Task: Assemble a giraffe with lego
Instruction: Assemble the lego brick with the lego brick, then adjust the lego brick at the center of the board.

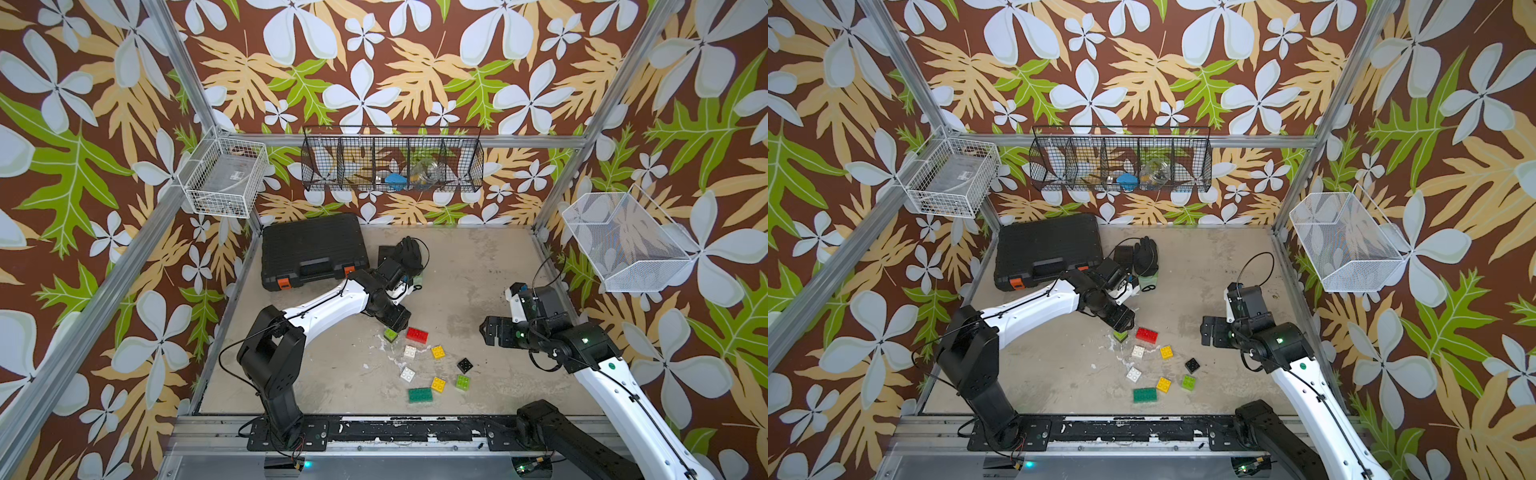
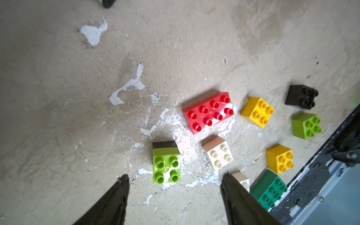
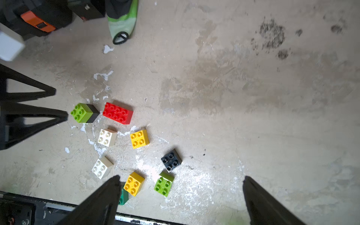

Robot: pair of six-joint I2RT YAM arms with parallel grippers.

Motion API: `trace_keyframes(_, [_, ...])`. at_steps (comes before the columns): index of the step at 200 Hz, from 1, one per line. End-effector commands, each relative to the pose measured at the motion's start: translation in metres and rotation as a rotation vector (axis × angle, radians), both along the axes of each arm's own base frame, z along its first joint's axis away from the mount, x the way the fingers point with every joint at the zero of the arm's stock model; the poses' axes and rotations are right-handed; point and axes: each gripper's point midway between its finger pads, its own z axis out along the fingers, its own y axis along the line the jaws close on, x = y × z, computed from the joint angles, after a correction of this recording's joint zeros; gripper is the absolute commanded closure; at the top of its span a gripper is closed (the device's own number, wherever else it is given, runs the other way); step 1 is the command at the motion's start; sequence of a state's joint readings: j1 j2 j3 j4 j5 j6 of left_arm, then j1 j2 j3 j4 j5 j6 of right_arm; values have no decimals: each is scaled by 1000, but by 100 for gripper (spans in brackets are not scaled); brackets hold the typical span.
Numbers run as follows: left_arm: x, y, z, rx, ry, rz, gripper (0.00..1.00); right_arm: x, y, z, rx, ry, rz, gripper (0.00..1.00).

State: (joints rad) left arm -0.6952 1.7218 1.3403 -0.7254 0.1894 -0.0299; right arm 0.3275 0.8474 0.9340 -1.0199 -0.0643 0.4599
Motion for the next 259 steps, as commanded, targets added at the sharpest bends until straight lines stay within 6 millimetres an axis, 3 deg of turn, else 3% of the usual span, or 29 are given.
trace_keyframes(1, [3,1,25,-52,-21,90,21,-19,13,-21,70,94,-13,0])
trace_keyframes(25, [-8,3,51,-167,-21,192,19,-34,31,-44,94,135,7,1])
trace_keyframes(64, [-26,22,69,-248,-40,304,17,-52,44,-72,97,178,-12,2])
trace_keyframes(127, [-52,27,80,-377,-34,292,16,-57,61,-110,57,242,-110,4])
trace_keyframes(163, [-68,28,70,-360,-3,213,16,-60,84,-121,28,248,-67,5])
trace_keyframes(206, [-68,21,74,-374,11,176,16,-51,74,-121,-40,198,-75,6])
trace_keyframes(259, [-68,23,74,-368,3,183,16,-44,66,-138,9,192,-87,10])
